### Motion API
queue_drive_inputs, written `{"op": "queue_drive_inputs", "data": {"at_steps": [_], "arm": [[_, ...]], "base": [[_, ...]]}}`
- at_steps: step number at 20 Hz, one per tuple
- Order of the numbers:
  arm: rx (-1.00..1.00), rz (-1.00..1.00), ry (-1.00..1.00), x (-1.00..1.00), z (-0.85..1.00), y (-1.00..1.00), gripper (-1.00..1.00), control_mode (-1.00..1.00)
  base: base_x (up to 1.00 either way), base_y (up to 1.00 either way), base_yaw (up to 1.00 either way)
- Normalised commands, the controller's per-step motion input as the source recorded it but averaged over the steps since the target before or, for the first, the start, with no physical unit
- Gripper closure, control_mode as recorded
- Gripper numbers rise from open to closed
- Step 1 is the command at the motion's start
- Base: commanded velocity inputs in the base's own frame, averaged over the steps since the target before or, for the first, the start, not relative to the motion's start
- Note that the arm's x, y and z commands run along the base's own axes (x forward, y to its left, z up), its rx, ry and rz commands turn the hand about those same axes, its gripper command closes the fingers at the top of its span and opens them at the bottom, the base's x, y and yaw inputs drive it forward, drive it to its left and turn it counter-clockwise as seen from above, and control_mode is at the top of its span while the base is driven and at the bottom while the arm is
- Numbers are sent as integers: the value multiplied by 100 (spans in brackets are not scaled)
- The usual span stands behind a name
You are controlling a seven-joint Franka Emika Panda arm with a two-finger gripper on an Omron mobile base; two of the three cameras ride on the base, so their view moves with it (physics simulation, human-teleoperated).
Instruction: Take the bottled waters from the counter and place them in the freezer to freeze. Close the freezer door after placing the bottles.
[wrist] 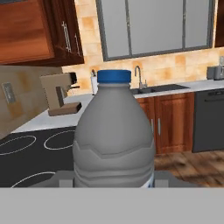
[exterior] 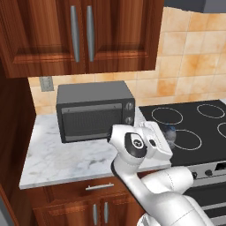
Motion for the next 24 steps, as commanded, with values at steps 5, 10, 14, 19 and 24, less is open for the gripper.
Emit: {"op": "queue_drive_inputs", "data": {"at_steps": [5, 10, 14, 19, 24], "arm": [[0, 0, 0, 0, 0, 0, 100, -100], [0, 0, 0, -7, 0, 0, 100, 100], [0, 0, 0, 0, 0, 0, 100, 100], [0, 0, 0, 0, 0, 0, 100, 100], [0, 0, 0, 0, 0, 0, 100, 100]], "base": [[0, 0, 0], [-7, 19, 0], [-45, 42, 20], [-77, 54, 41], [-69, 64, 50]]}}
